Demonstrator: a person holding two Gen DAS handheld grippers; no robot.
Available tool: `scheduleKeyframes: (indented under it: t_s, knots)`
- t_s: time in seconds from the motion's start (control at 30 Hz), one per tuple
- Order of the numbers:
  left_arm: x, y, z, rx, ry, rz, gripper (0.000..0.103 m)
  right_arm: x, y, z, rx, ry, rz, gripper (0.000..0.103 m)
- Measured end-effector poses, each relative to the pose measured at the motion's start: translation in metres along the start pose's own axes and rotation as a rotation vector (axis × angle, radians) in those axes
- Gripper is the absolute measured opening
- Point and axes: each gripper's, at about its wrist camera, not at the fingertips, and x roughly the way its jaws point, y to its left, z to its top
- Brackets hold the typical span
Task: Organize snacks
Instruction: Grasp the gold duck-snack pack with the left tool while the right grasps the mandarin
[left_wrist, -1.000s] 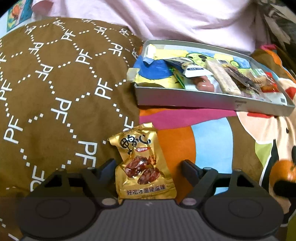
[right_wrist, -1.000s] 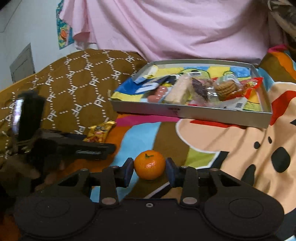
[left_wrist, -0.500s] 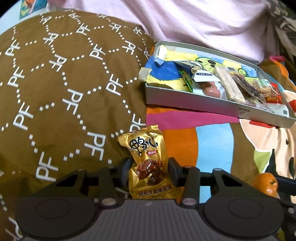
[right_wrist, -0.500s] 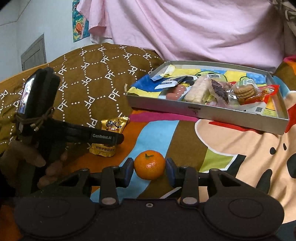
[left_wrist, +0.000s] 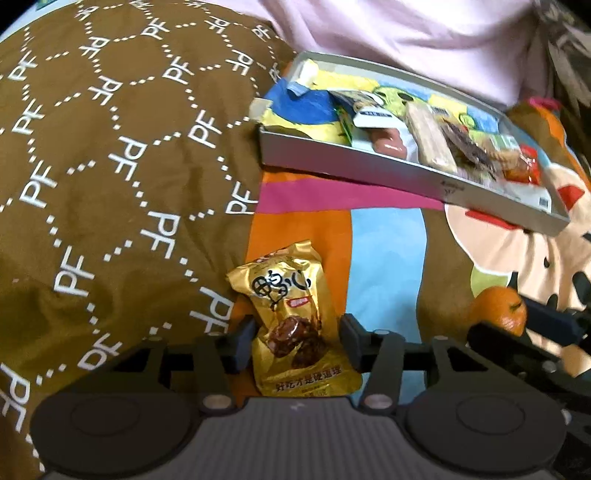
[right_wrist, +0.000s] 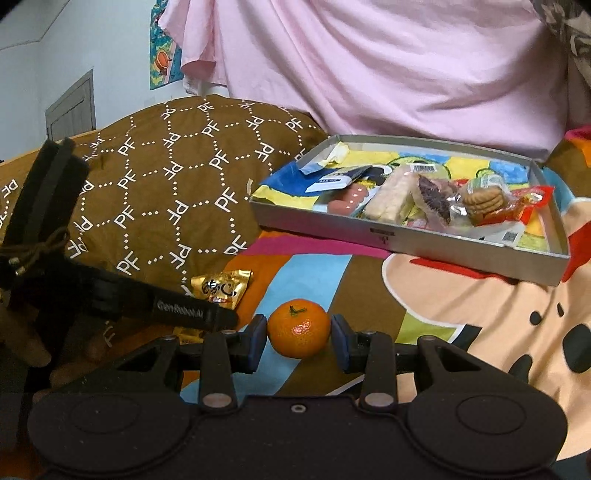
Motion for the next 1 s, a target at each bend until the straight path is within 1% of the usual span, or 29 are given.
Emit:
scheduleKeyframes:
  t_s: [0.1,0.23,0.3,0.53,0.57,0.6,0.73,0.87,1.0]
  knots:
    - [0.003,-0.007,0.0,0.034,0.004,0.024,0.059,-0.003,-0.001,0.001,-0.012,-0.012,-0.01,0.04]
    - [0.002,-0.013,-0.001,0.054,0.005,0.048,0.053,-0.007,-0.004,0.003,-0.005,-0.029,-0.011,0.04]
    - [-0.002,-0.012,-0.001,0.053,0.007,0.053,0.044,-0.008,-0.005,0.005,-0.005,-0.038,-0.013,0.04]
    - [-0.017,-0.01,-0.001,0.024,0.03,0.049,0.029,-0.018,-0.006,0.008,0.005,-0.069,-0.017,0.04]
    - [-0.02,-0.011,-0.002,0.027,0.028,0.045,0.021,-0.02,-0.006,0.008,0.005,-0.074,-0.019,0.04]
    - [-0.023,-0.013,-0.002,0.031,0.027,0.042,0.019,-0.021,-0.007,0.008,0.006,-0.077,-0.021,0.04]
    - [-0.03,-0.019,-0.009,0.044,0.042,0.057,0.019,-0.028,-0.008,0.01,0.014,-0.09,-0.026,0.04]
    - [-0.036,-0.019,-0.017,0.039,0.04,0.06,0.018,-0.032,-0.009,0.011,0.017,-0.105,-0.028,0.04]
    - [-0.041,-0.022,-0.021,0.055,0.036,0.072,0.018,-0.038,-0.01,0.012,0.023,-0.118,-0.026,0.04]
